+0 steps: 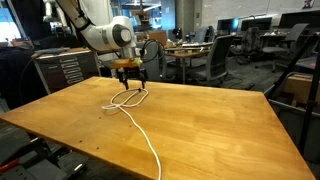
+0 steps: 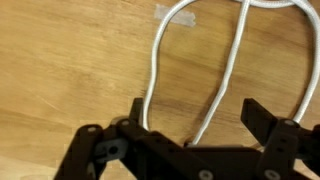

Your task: Tie a knot

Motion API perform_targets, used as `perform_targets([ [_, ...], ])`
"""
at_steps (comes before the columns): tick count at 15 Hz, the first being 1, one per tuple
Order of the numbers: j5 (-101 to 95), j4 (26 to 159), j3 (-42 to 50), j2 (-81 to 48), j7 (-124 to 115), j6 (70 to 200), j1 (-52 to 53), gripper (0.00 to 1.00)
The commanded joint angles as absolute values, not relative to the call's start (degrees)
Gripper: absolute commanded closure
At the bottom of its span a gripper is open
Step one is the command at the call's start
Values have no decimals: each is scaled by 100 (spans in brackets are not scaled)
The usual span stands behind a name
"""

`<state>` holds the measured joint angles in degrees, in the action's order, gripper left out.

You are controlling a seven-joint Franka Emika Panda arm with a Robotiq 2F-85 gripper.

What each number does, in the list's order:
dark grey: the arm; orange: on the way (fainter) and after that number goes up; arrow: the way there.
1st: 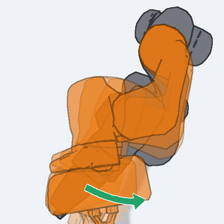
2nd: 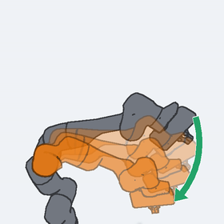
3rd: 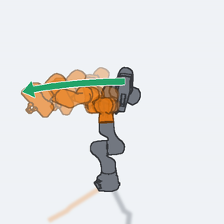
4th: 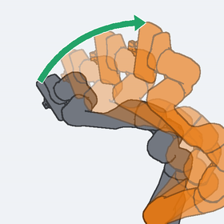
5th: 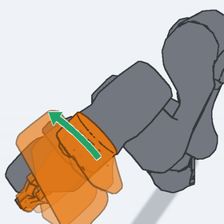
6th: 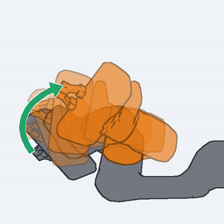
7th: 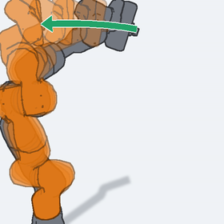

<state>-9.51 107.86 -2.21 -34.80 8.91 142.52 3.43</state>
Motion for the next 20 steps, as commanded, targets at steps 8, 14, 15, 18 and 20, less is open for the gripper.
perform_targets([
  [8,-1291,10229,306,-4018,438,14473,386,6],
  [14,-1169,9882,261,-4608,348,15188,437,9],
  [15,-1200,9847,318,-4689,269,15335,498,28],
  [18,-1179,9840,349,-4737,212,15484,561,50],
  [20,-1187,9900,382,-4677,159,15609,587,65],
])
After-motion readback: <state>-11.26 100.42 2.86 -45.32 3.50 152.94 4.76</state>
